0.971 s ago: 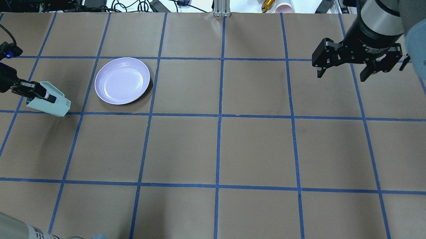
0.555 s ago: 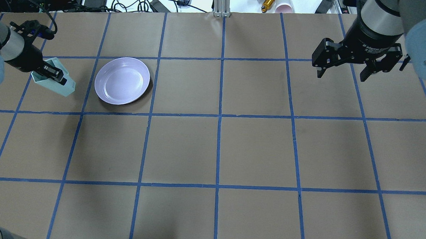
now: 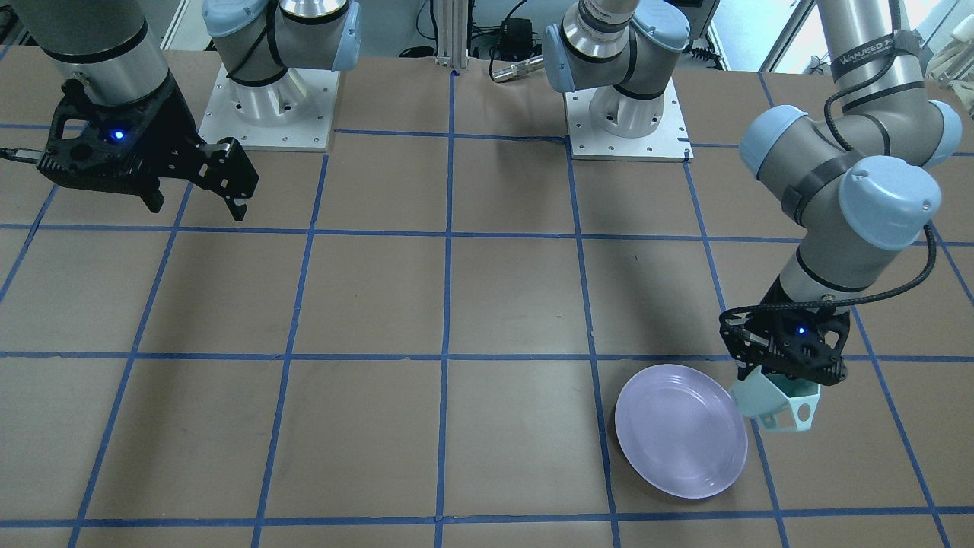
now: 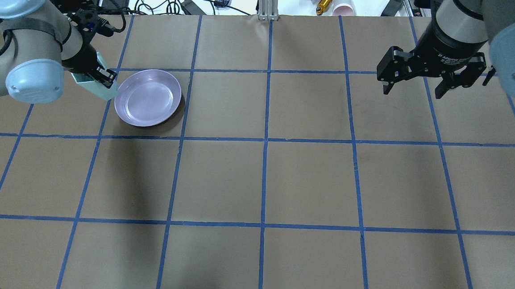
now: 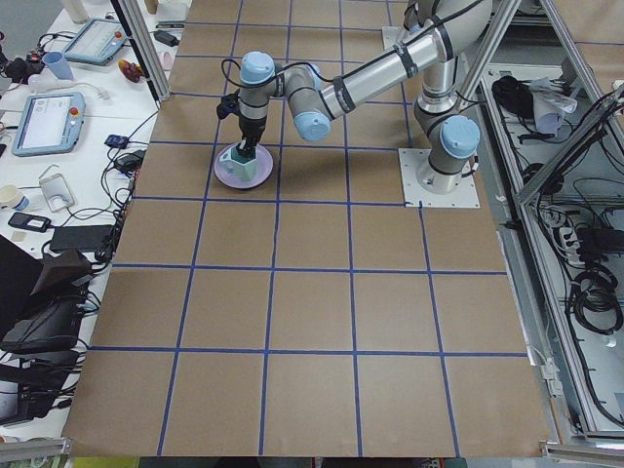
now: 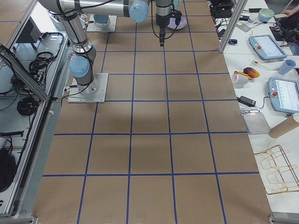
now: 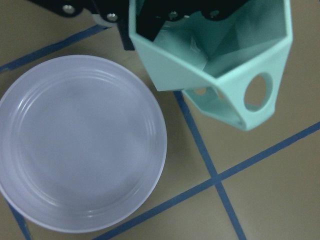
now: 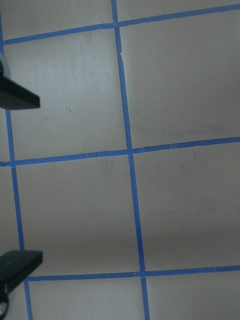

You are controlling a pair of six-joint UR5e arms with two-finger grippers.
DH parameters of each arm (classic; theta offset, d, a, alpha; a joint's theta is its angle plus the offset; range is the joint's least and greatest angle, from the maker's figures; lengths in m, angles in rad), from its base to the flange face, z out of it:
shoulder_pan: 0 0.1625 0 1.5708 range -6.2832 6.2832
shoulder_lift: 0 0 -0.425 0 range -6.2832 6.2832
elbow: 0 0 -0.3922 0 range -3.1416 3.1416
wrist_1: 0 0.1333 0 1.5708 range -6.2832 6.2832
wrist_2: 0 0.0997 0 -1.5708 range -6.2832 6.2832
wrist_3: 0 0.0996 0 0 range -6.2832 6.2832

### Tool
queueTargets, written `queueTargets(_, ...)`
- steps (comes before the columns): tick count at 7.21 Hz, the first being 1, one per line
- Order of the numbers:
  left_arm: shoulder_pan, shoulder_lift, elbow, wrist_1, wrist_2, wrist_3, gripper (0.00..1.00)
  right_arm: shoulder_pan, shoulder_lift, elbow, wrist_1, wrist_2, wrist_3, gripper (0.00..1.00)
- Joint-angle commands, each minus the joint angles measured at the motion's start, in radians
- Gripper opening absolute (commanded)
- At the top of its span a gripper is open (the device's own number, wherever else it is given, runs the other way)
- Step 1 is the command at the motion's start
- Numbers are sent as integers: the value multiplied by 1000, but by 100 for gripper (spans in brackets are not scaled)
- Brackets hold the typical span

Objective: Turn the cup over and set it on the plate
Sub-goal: 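Lift the cup with the left gripper toward the lavender plate, then rotate the cup upright above the plate with the left gripper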

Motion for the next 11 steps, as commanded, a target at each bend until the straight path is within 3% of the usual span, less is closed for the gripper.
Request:
queueTargets(1,-48,-11,0,3,3,-60,0,-1,-1,-1,0,0,1,100)
queueTargets(11,-125,-103,11,64,24,-35,0,-1,0,0,0,0,1,100)
